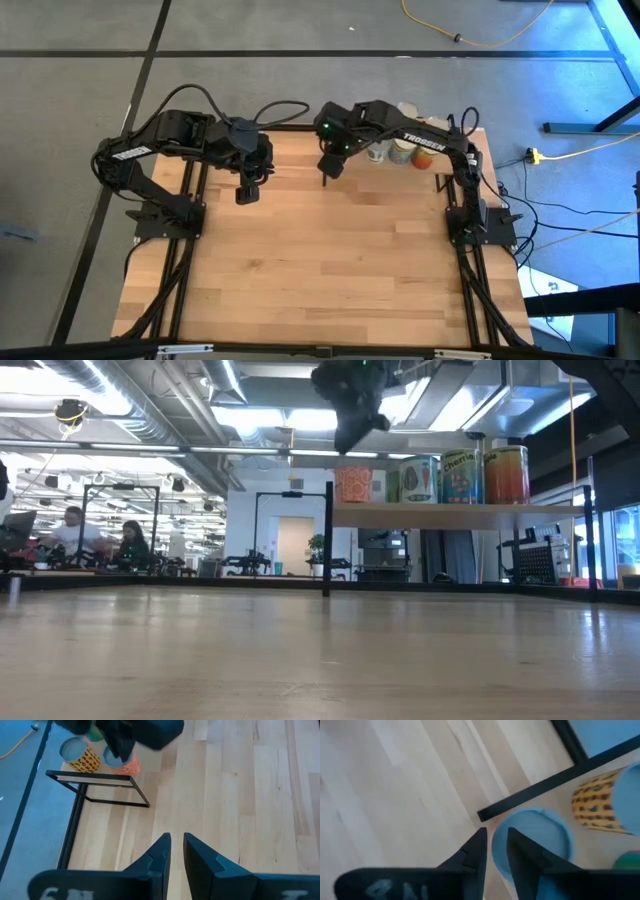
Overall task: Pick and place cans onto a shelf
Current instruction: Return to Home Position
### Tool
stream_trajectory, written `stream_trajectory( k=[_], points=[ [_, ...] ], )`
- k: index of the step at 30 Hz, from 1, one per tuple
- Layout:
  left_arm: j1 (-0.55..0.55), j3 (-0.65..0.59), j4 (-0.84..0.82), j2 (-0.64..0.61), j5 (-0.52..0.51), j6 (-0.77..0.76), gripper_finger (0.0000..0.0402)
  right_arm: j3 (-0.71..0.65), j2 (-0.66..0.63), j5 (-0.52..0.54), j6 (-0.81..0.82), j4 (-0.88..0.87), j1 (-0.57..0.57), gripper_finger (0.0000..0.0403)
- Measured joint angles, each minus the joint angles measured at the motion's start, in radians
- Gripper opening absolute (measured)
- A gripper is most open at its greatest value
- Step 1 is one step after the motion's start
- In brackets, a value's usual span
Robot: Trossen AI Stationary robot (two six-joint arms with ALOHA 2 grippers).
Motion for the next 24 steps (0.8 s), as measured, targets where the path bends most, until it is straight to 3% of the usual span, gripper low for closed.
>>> stream_trajectory(
  k=[8, 13, 20, 24],
  points=[
    [0.000, 0.000, 0.000, 0.000, -0.031, 0.011, 0.0041, 0.192, -0.003, 0.070, -0.047, -0.137, 0.001, 0.0050],
    [0.000, 0.000, 0.001, 0.000, -0.139, 0.002, 0.0007, 0.186, -0.069, 0.130, -0.102, -0.168, 0.004, 0.0007],
    [0.000, 0.041, 0.000, -0.048, -0.162, 0.018, 0.0001, 0.185, -0.217, 0.154, -0.204, -0.222, 0.021, 0.0004],
    [0.000, 0.102, -0.034, -0.103, -0.163, -0.007, 0.0001, 0.185, -0.342, 0.219, -0.195, -0.283, 0.025, 0.0002]
  ],
)
